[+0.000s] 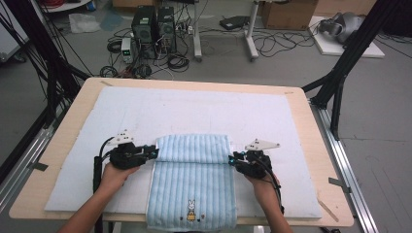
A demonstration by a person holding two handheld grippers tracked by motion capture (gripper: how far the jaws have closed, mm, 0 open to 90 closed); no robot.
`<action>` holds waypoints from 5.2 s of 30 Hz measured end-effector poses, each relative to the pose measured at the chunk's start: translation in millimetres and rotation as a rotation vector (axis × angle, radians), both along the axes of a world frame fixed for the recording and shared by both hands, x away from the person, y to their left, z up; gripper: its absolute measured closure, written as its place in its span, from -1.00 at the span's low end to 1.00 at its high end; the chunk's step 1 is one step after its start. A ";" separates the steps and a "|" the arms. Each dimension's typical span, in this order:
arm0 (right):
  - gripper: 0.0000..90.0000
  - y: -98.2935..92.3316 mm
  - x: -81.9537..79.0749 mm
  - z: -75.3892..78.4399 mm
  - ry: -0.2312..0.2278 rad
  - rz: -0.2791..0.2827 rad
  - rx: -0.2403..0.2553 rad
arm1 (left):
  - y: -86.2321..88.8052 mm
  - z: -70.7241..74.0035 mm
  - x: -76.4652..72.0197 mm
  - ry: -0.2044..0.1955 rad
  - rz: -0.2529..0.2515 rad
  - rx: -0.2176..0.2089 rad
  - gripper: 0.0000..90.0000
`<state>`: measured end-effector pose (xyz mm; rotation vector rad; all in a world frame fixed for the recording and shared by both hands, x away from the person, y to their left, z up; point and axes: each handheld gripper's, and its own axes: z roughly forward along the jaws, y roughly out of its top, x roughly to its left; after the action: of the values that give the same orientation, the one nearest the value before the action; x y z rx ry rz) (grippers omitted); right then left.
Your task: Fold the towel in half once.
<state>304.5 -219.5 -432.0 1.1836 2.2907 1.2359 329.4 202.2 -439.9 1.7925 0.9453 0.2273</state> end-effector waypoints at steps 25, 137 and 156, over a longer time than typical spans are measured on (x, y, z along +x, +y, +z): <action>0.91 30.5 86.0 -8.0 0.120 -0.069 -0.121 | -33.1 -9.8 58.0 0.061 0.036 0.155 0.89; 0.87 21.5 53.9 -4.5 0.039 -0.101 -0.060 | -31.0 -5.9 57.7 0.048 0.076 0.131 0.91; 0.86 26.4 110.1 0.7 0.015 -0.192 -0.073 | -34.4 -4.1 109.1 0.002 0.105 0.118 0.86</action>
<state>414.6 -193.1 -431.2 1.3537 2.1545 1.0681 438.5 167.8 -444.1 1.8526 1.0467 0.3543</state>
